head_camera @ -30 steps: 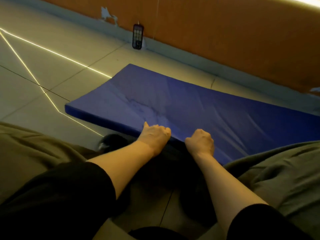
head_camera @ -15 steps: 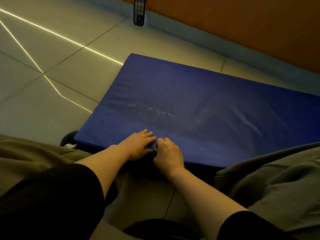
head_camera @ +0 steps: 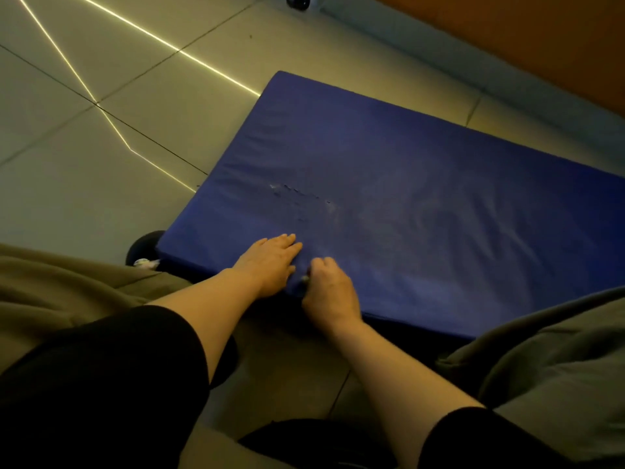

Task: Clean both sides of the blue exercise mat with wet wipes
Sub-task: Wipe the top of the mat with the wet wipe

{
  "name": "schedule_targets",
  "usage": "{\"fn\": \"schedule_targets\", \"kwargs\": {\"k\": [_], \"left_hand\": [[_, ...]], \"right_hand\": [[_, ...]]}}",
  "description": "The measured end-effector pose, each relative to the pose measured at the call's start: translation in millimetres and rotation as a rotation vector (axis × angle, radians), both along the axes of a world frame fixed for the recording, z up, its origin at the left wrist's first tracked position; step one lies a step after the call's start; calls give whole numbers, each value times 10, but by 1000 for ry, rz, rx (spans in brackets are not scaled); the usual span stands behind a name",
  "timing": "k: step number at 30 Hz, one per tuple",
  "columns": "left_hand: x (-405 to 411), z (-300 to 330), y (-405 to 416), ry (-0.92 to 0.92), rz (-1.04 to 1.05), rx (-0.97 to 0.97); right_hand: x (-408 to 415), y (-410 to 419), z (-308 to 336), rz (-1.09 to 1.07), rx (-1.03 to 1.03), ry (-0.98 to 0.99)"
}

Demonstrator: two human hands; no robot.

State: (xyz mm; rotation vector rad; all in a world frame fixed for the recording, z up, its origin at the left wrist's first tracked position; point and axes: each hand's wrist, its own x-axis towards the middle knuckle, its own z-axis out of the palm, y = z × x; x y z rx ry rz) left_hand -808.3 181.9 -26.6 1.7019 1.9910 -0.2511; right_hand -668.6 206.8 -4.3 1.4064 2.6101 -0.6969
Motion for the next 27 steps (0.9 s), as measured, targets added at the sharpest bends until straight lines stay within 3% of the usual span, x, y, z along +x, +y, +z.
{"fn": "schedule_targets", "kwargs": {"k": [5,7,11,14,20,27], "left_hand": [[-9,-7,100,82,30,99],[-9,-9,155,114,51,118],[-34,-4,257,118,72,93],[-80,-25,312,88,61,89],[-96,-28,486,-134,134,56],[-49,-161,537,-61,152,35]], "right_hand": [[460,594,-7,-354,121,-159],[274,539,-11,-309,82,-120],[-190,118,-123,-3,-40,53],[-156,271,-193,10,2,19],[285,932,-231,-454,156,-115],[-252,537,-428,-118,-47,92]]}}
